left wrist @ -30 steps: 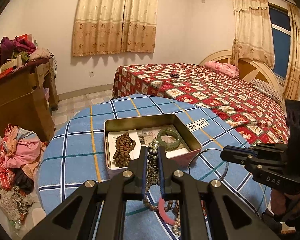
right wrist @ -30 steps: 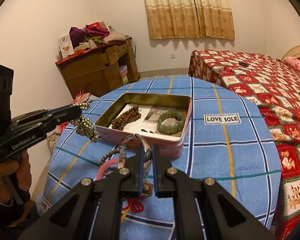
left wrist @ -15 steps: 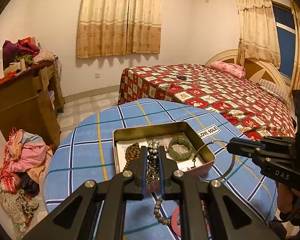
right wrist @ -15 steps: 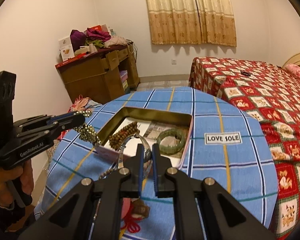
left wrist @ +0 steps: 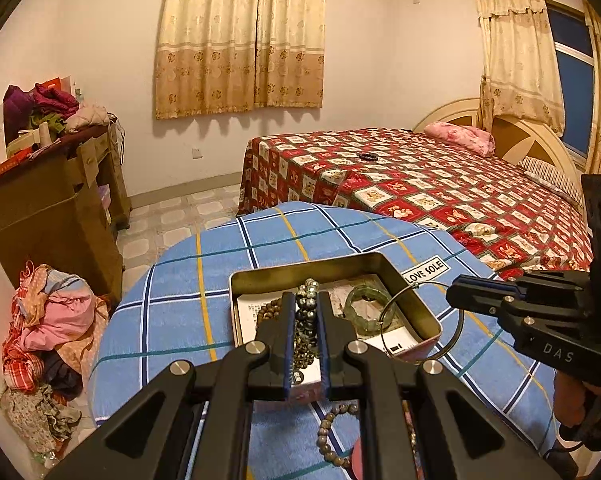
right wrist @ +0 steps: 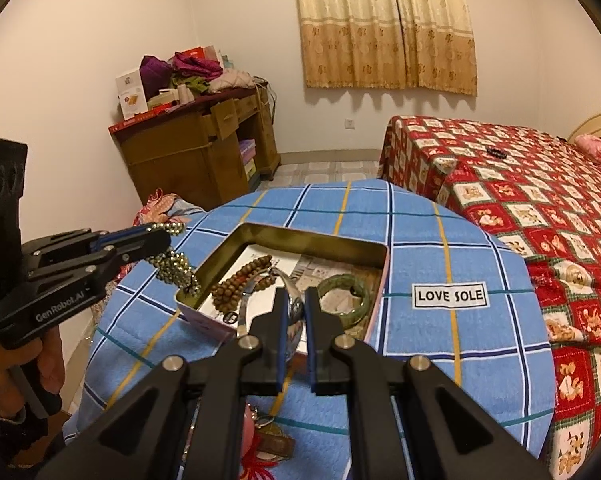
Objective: Organize jewelry
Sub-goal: 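Lower both held pieces into the pink tin and open both tools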
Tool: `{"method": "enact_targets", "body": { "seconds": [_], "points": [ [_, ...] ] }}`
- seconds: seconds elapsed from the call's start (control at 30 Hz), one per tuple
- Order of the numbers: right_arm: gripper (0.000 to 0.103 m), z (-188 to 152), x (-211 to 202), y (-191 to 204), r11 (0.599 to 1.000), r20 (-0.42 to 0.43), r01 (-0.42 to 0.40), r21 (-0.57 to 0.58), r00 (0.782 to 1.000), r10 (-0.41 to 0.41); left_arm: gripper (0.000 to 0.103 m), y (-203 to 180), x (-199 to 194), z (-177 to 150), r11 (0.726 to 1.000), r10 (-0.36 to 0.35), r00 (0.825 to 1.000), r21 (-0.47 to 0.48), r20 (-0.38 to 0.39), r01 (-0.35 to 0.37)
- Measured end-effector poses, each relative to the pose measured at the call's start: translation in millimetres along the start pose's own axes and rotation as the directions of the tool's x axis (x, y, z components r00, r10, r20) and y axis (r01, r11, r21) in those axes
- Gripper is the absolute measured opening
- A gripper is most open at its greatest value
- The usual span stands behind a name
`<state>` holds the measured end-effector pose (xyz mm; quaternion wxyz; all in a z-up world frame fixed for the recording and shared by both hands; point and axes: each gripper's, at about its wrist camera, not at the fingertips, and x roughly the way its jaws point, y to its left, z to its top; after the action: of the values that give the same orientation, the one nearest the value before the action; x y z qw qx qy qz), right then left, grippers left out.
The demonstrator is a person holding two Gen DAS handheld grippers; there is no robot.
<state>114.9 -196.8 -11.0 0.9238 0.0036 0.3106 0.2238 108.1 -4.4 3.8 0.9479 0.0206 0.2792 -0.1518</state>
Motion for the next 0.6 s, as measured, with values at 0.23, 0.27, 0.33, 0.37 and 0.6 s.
{"method": "enact_targets", "body": {
  "seconds": [0.23, 0.27, 0.33, 0.37, 0.6],
  "points": [
    [0.010, 5.7, 5.7, -0.9, 1.000, -0.002, 0.008, -0.004, 1.000, -0.008, 0.009, 4.0, 11.2, 13.9, 1.000, 0.013, 1.000, 0.000, 0.006, -0.013],
    [0.010, 6.7, 7.5, -1.8, 1.000, -0.002, 0.012, -0.003, 1.000, -0.012, 0.009, 5.3, 13.1, 15.4, 1.000, 0.018, 1.000, -0.002, 0.007, -0.018],
    [0.010, 8.9, 11.4, -4.3, 1.000, -0.004, 0.015, 0.003, 1.000, -0.015, 0.009, 7.9, 17.5, 18.5, 1.000, 0.026, 1.000, -0.010, 0.008, -0.026],
    [0.010, 9.9, 13.5, -6.2, 1.000, -0.005, 0.015, 0.005, 1.000, -0.015, 0.009, 9.3, 20.2, 20.0, 1.000, 0.029, 1.000, -0.012, 0.007, -0.029],
    [0.010, 17.6, 27.8, -13.5, 0.999, -0.014, 0.034, 0.005, 0.999, -0.034, 0.009, 13.9, 31.7, 26.5, 0.999, 0.045, 0.999, -0.022, 0.003, -0.045]
  ]
}}
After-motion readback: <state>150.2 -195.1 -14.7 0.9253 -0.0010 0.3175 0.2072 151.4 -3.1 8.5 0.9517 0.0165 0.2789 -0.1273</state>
